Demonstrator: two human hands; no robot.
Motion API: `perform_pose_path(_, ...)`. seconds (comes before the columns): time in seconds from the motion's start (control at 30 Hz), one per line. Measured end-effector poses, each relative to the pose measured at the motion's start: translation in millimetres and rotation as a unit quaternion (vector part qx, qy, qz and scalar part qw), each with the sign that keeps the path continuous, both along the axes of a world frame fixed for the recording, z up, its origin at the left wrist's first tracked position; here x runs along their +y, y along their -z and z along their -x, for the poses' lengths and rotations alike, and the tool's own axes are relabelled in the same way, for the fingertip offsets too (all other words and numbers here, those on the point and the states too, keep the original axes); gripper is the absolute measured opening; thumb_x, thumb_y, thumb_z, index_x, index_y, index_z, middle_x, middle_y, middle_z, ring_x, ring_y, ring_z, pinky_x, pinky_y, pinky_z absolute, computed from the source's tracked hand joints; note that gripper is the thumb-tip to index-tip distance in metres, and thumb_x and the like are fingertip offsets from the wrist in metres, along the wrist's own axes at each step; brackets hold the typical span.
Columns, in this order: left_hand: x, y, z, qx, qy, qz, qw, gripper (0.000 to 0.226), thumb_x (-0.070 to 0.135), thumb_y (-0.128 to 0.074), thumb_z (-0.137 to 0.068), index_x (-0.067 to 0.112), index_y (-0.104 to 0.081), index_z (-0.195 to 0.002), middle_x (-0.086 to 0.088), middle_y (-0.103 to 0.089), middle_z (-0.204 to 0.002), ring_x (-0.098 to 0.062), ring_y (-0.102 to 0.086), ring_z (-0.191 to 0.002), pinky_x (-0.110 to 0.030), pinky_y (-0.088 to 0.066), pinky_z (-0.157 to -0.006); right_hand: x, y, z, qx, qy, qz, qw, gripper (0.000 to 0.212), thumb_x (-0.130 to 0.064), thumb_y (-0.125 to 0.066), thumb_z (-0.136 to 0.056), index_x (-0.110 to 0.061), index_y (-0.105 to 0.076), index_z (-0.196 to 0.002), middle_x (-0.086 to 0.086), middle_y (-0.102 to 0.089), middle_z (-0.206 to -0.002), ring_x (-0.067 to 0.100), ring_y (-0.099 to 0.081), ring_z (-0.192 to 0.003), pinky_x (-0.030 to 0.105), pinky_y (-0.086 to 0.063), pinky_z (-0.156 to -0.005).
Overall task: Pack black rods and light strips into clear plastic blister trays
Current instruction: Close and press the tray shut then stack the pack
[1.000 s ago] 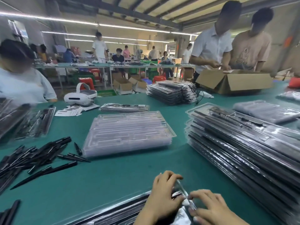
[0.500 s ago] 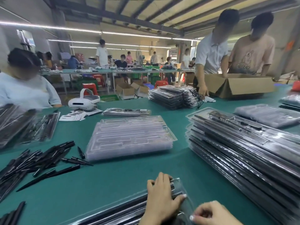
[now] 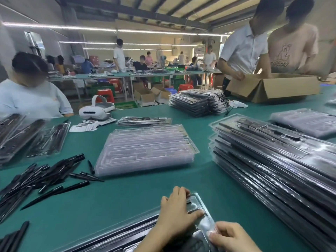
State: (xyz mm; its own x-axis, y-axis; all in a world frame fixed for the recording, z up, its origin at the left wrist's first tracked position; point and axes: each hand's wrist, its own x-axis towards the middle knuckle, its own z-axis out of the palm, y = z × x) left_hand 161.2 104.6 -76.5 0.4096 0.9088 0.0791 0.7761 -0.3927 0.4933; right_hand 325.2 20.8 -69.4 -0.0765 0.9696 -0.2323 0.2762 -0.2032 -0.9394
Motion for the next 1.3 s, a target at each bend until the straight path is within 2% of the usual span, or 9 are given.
perform_pose_path(0.23, -2.0, 5.2, -1.7, 0.001, 0.010, 0.028, 1.000, 0.045, 0.062, -0.056, -0.078, 0.034, -0.034, -0.106, 0.014, -0.038, -0.105, -0.006, -0.038, -0.095, -0.028, -0.025, -0.085, -21.1, 35.9, 18.5, -0.071, 0.209, -0.109, 0.969, 0.024, 0.013, -0.077, -0.064, -0.007, -0.066, -0.056, -0.003, -0.065, -0.055, 0.003, -0.061, -0.057, 0.014, -0.041, -0.056)
perform_pose_path(0.4, -10.1, -5.5, 25.4, -0.073, 0.049, -0.012, 0.996, 0.062, 0.050, -0.055, -0.088, 0.029, -0.028, -0.139, 0.016, -0.029, -0.131, 0.002, -0.028, -0.126, -0.011, -0.021, -0.104, 0.5, 14.7, 11.3, -0.134, 0.119, -0.147, 0.973, 0.056, -0.008, -0.042, -0.097, 0.009, -0.062, -0.048, 0.004, -0.046, -0.044, -0.018, -0.039, -0.069, 0.016, -0.042, -0.050)
perform_pose_path(0.47, -20.2, -8.0, 48.8, -0.058, 0.033, -0.058, 0.996, 0.062, 0.048, -0.051, -0.092, 0.032, -0.022, -0.143, 0.022, -0.025, -0.136, 0.005, -0.024, -0.129, -0.008, -0.015, -0.105, 1.2, 4.1, 9.0, -0.176, -0.006, -0.059, 0.982, 0.047, -0.034, -0.057, -0.091, -0.019, -0.060, -0.045, -0.009, -0.041, -0.042, -0.007, -0.042, -0.058, 0.015, -0.034, -0.051)
perform_pose_path(0.73, -79.1, -7.5, 149.0, 0.007, -0.006, -0.065, 0.998, 0.059, 0.049, -0.046, -0.094, 0.051, -0.005, -0.135, 0.036, -0.014, -0.134, 0.017, -0.012, -0.129, -0.003, -0.006, -0.106, -3.8, -15.7, 1.1, -0.555, -0.069, -0.101, 0.823, 0.048, -0.075, -0.042, -0.081, -0.029, -0.046, -0.072, -0.011, -0.053, -0.075, 0.006, -0.047, -0.073, 0.023, -0.035, -0.059)
perform_pose_path(0.87, -110.7, -7.6, 167.1, 0.061, 0.043, -0.107, 0.991, 0.040, 0.051, -0.046, -0.088, 0.039, -0.053, -0.125, 0.023, -0.049, -0.129, 0.003, -0.047, -0.121, -0.015, -0.039, -0.098, -2.7, -32.8, 28.9, -0.414, -0.115, -0.306, 0.850, 0.013, -0.044, -0.056, -0.091, -0.035, -0.051, -0.084, -0.019, -0.048, -0.073, -0.003, -0.047, -0.070, 0.014, -0.034, -0.057)
perform_pose_path(1.03, -129.7, -1.3, 179.5, 0.007, 0.018, -0.148, 0.989, 0.028, 0.048, -0.046, -0.087, 0.037, -0.071, -0.094, 0.023, -0.063, -0.108, 0.002, -0.057, -0.104, -0.021, -0.041, -0.087, 15.2, -32.0, 98.7, -0.226, -0.269, -0.237, 0.906, 0.007, -0.020, -0.072, -0.082, -0.024, -0.067, -0.086, -0.015, -0.060, -0.074, -0.001, -0.054, -0.070, 0.011, -0.040, -0.067)
perform_pose_path(1.1, -134.5, 2.2, 182.0, -0.008, 0.007, -0.166, 0.986, 0.040, 0.051, -0.036, -0.095, 0.038, -0.073, -0.087, 0.024, -0.066, -0.106, 0.001, -0.060, -0.100, -0.021, -0.046, -0.084, 23.0, -23.5, 122.4, -0.242, -0.247, -0.189, 0.919, 0.022, -0.034, -0.079, -0.075, -0.027, -0.066, -0.091, -0.009, -0.059, -0.087, 0.003, -0.052, -0.084, 0.022, -0.042, -0.077)
perform_pose_path(1.2, -140.7, 9.7, 180.6, 0.012, 0.004, -0.191, 0.982, 0.059, 0.047, -0.019, -0.102, 0.035, -0.074, -0.083, 0.020, -0.069, -0.105, -0.003, -0.065, -0.098, -0.025, -0.056, -0.077, 33.4, -11.2, 142.0, -0.410, -0.244, -0.138, 0.868, 0.068, -0.058, -0.080, -0.061, -0.039, -0.049, -0.118, -0.005, -0.034, -0.120, 0.016, -0.027, -0.119, 0.034, -0.026, -0.092)
perform_pose_path(1.3, -142.9, 17.1, 179.2, 0.025, 0.001, -0.207, 0.978, 0.062, 0.040, -0.017, -0.103, 0.029, -0.074, -0.081, 0.016, -0.070, -0.103, -0.008, -0.067, -0.099, -0.038, -0.058, -0.077, 41.4, -7.4, 149.5, -0.440, -0.267, -0.124, 0.848, 0.096, -0.063, -0.081, -0.055, -0.045, -0.028, -0.133, -0.003, -0.011, -0.145, 0.019, -0.003, -0.138, 0.045, -0.017, -0.103)
